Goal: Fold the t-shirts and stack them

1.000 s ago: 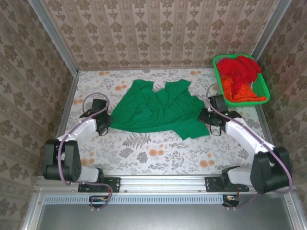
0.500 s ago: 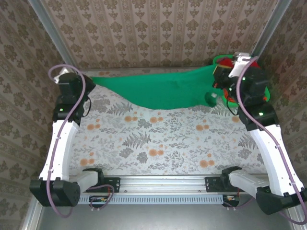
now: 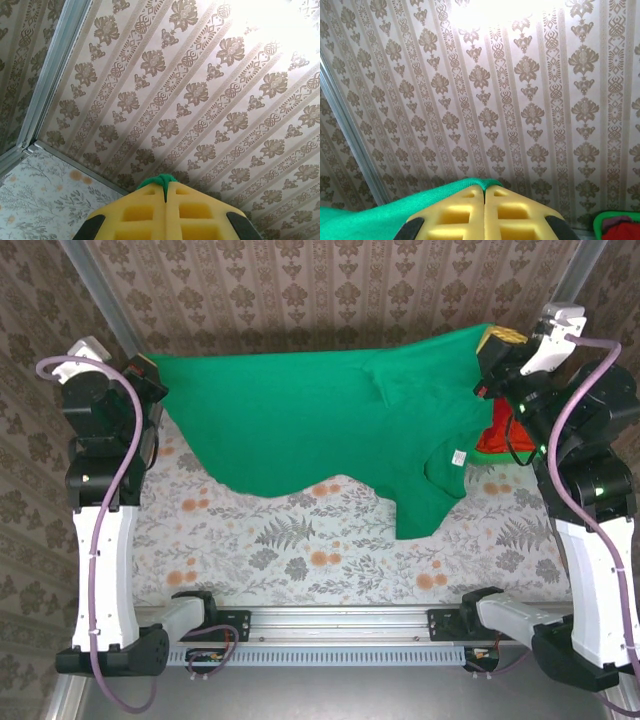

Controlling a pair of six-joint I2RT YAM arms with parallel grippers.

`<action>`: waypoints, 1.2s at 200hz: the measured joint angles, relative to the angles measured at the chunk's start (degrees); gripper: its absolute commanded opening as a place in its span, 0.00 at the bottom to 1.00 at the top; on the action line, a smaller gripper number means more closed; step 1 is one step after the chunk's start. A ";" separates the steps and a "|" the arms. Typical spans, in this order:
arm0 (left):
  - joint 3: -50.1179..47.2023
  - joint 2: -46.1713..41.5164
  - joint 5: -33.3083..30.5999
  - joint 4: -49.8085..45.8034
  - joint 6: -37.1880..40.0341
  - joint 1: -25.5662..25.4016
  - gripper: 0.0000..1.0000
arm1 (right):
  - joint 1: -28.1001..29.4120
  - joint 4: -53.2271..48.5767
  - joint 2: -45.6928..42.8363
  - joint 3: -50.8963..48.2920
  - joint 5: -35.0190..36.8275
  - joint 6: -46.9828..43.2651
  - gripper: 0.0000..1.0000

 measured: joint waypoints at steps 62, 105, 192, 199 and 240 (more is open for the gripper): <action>5.64 9.03 0.79 -0.85 1.31 1.01 0.00 | -0.46 -2.86 12.41 9.90 -0.02 -2.51 0.00; 6.60 7.67 0.85 -1.05 2.36 1.20 0.00 | -0.52 -4.52 10.86 9.66 -1.33 -2.40 0.00; 8.11 -3.15 0.85 -1.46 4.94 1.20 0.00 | -0.55 -5.16 -0.70 10.99 -2.62 -2.34 0.00; 8.35 -3.32 0.85 -1.46 5.05 1.20 0.00 | -0.55 -5.49 -0.68 11.52 -2.62 -2.34 0.00; 8.63 -3.61 0.83 -1.73 6.23 1.20 0.00 | -0.55 -7.32 1.31 14.86 -2.62 -2.58 0.00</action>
